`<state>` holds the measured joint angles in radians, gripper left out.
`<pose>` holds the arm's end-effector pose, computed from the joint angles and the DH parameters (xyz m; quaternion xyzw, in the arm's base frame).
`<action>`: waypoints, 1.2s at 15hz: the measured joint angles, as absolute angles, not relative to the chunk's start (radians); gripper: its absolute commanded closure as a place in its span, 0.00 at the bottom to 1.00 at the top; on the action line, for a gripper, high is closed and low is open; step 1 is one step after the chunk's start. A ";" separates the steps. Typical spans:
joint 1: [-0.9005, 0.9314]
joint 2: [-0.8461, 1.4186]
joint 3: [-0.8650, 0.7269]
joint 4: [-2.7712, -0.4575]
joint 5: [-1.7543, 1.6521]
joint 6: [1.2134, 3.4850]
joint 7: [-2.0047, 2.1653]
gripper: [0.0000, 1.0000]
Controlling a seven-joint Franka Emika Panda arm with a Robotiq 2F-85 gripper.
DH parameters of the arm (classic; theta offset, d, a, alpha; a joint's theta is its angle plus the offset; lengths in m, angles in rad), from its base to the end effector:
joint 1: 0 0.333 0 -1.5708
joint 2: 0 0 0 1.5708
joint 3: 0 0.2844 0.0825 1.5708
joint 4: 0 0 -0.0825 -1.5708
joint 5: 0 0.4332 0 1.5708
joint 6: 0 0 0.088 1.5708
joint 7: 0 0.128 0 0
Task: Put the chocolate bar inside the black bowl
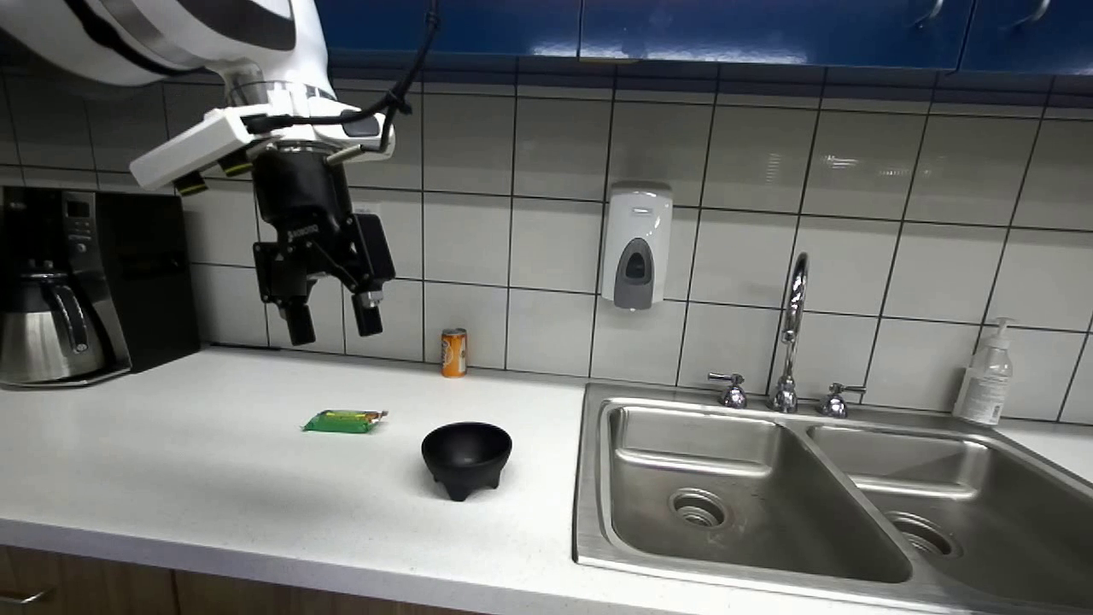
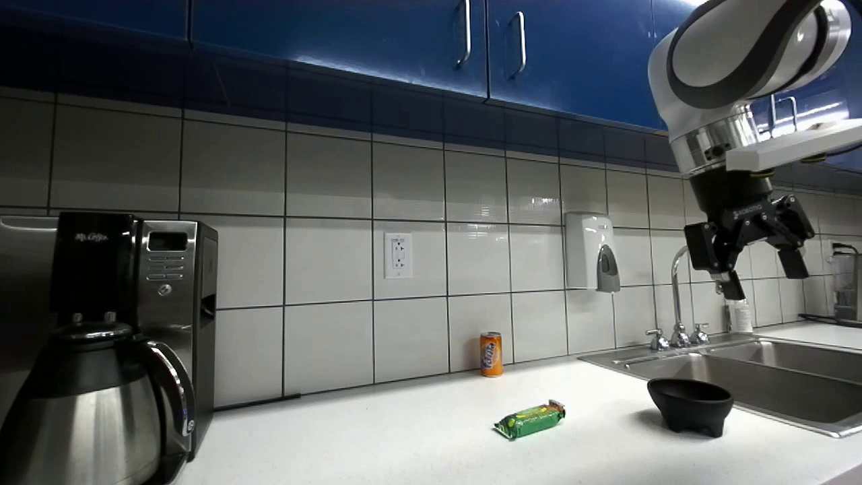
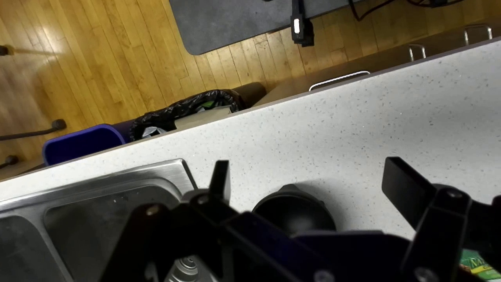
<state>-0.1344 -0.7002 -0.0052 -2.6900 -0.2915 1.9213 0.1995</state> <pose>0.3824 -0.0795 0.3724 0.9841 -0.1125 -0.0297 0.1339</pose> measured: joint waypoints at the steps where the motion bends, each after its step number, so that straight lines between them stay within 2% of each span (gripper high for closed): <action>1: -0.130 -0.683 0.002 -2.692 -0.288 1.939 0.215 0.00; 10: -0.126 -0.500 0.043 -2.686 -0.276 2.171 0.354 0.00; 18: -0.123 -0.279 0.093 -2.566 -0.276 2.280 0.502 0.00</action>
